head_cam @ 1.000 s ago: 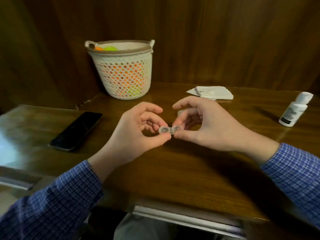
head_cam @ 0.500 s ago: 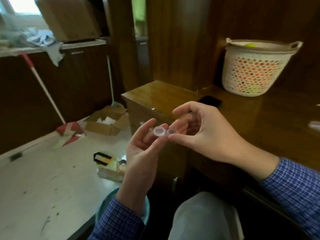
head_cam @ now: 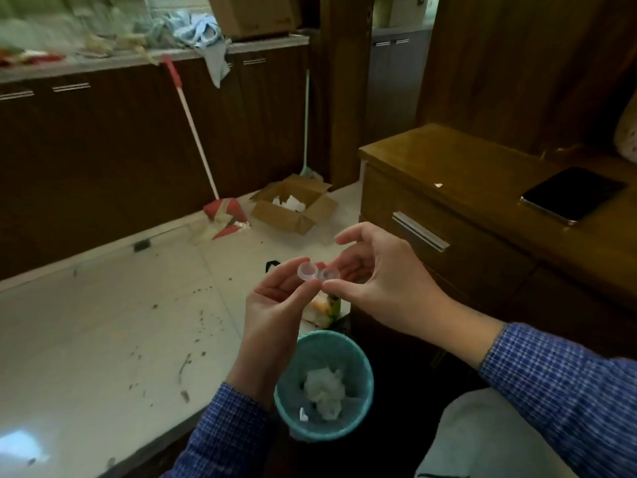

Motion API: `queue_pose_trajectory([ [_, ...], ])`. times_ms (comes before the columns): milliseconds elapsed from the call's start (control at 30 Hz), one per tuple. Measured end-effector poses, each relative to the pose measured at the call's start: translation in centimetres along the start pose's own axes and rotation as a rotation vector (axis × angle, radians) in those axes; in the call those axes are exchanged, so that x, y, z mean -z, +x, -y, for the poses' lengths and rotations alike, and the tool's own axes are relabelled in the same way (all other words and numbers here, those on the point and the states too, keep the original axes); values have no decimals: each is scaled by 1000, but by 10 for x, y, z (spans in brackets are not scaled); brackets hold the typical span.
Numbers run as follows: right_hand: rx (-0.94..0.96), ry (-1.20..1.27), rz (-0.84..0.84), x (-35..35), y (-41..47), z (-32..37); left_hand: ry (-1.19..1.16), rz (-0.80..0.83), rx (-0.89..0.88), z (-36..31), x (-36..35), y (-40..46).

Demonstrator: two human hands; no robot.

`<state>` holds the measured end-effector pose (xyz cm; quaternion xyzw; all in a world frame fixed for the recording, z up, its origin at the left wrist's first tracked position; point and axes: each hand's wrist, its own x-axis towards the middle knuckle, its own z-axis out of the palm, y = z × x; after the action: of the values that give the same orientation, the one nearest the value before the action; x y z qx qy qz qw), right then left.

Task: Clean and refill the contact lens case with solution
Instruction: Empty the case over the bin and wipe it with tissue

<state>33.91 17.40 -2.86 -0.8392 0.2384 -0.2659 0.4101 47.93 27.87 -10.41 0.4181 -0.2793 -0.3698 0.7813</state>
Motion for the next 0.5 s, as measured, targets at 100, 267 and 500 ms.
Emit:
queue_pose_trajectory([
  [100,-9,-16,64,-15,7,-10,93,-52,21,5,25,2],
  [267,-84,-6,90,-10,12,-32,468,49,-41,20,56,10],
  [500,-134,-102,101,-3,4,-59,1560,521,-106,78,62,48],
])
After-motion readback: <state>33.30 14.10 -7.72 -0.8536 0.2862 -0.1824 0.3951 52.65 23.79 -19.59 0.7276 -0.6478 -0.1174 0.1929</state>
